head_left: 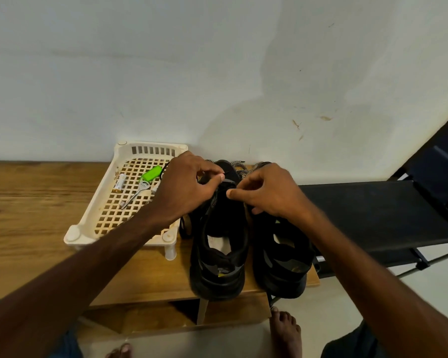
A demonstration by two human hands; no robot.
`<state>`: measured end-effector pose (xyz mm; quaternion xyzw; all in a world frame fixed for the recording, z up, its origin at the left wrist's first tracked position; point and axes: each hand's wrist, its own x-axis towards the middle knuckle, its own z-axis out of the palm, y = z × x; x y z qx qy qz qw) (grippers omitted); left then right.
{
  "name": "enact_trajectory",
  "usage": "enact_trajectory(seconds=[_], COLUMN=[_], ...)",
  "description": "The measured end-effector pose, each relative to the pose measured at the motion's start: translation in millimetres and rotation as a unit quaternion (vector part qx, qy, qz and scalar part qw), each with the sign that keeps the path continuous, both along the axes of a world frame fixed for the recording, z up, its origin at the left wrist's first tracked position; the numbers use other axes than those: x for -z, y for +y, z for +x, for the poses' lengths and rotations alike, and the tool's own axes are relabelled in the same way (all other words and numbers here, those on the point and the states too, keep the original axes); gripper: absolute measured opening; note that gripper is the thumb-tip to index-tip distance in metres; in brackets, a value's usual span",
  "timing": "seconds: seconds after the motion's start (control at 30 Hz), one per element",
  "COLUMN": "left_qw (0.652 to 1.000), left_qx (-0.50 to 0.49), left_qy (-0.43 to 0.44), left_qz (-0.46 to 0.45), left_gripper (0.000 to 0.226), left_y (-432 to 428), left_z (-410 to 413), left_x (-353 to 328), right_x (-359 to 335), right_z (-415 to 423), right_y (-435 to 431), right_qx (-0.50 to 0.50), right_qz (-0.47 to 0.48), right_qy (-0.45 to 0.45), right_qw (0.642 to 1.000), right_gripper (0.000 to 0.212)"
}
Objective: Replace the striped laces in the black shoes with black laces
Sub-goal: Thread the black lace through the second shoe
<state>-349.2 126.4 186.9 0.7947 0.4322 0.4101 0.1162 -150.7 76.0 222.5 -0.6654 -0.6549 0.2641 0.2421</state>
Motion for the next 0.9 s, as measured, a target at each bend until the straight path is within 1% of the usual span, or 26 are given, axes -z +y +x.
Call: enact_trajectory(seconds=[0.07, 0.13, 0.2, 0.3, 0.4, 0.47, 0.53, 0.6, 0.7, 0.9], left_qw=[1.000, 0.999, 0.997, 0.994, 0.990, 0.980, 0.969, 0.966, 0.968, 0.976], left_qx=[0.003, 0.010, 0.012, 0.016, -0.035, -0.085, -0.108, -0.108, -0.108, -0.128], left_qy=[0.008, 0.015, 0.025, 0.039, 0.090, 0.146, 0.184, 0.180, 0.146, 0.062], left_qz=[-0.012, -0.036, -0.066, -0.101, -0.106, -0.105, -0.126, -0.149, -0.173, -0.165], left_gripper=[0.011, 0.010, 0.009, 0.009, 0.013, 0.015, 0.015, 0.011, 0.009, 0.010], left_y=[-1.4, -3.9, -7.0, -12.1, -16.9, -19.4, -21.3, -21.9, -20.1, -22.2], left_z=[1.2, 3.3, 5.8, 10.2, 14.7, 18.4, 21.9, 25.6, 30.3, 39.5], left_x=[0.4, -0.5, -0.9, -3.0, -7.2, -9.5, -9.8, -8.6, -4.4, 4.7], right_x=[6.4, 11.4, 14.9, 17.3, 19.2, 20.9, 22.3, 23.1, 24.7, 24.1], right_z=[-9.2, -17.6, -22.8, -23.2, -21.0, -19.6, -18.6, -17.2, -15.3, -11.4], right_y=[-4.0, -4.9, -4.6, -3.2, -2.9, -3.0, -3.6, -4.8, -6.1, -8.5], right_qx=[0.001, 0.023, 0.040, 0.053, 0.067, 0.078, 0.084, 0.086, 0.089, 0.092], right_qz=[0.003, 0.036, 0.051, 0.063, 0.079, 0.085, 0.091, 0.094, 0.101, 0.100], right_qy=[-0.041, -0.078, -0.090, -0.092, -0.085, -0.075, -0.063, -0.052, -0.040, -0.019], right_qw=[0.999, 0.996, 0.994, 0.992, 0.991, 0.991, 0.990, 0.991, 0.990, 0.991], right_gripper=[0.030, 0.024, 0.018, 0.018, 0.018, 0.017, 0.015, 0.012, 0.008, 0.010])
